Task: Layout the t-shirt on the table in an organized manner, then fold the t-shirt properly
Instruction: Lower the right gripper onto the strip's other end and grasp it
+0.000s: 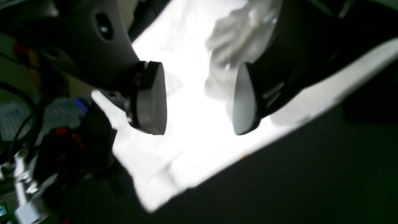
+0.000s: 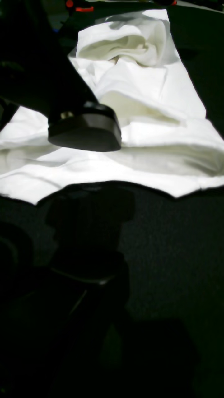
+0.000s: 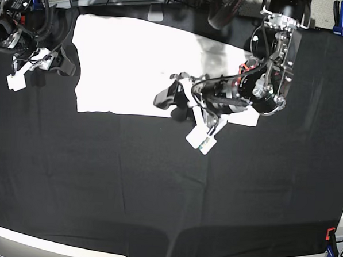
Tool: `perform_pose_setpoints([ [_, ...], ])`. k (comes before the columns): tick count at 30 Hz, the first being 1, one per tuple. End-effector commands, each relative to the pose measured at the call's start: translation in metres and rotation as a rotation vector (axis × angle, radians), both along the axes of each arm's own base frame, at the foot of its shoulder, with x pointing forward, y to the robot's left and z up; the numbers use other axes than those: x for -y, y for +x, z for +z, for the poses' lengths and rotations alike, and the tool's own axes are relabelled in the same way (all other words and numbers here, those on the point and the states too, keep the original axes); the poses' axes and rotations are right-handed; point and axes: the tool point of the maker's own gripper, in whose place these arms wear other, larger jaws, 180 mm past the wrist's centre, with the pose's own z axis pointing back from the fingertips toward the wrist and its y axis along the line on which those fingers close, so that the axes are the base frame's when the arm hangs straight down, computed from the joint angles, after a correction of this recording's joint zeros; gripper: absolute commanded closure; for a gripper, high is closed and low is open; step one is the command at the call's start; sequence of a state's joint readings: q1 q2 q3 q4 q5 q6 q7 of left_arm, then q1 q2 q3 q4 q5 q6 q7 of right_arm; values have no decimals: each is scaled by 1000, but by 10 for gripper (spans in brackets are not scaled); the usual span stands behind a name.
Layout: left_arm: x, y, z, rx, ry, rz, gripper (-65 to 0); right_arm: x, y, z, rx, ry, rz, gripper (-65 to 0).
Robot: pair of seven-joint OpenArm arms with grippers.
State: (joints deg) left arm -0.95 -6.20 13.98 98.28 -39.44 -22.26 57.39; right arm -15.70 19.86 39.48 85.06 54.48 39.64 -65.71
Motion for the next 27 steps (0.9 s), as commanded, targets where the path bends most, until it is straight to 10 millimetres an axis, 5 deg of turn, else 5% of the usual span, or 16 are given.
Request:
perform_pose_setpoints([
  [1, 4, 8, 12, 47, -25, 7, -316, 6, 9, 13, 48, -9, 4, -477],
  [17, 34, -16, 1, 21, -1, -102, -316, -16, 8, 4, 58, 62, -21, -475],
  [27, 34, -22, -4, 0, 21, -121, -316, -19, 11, -6, 57, 158, -68, -470],
])
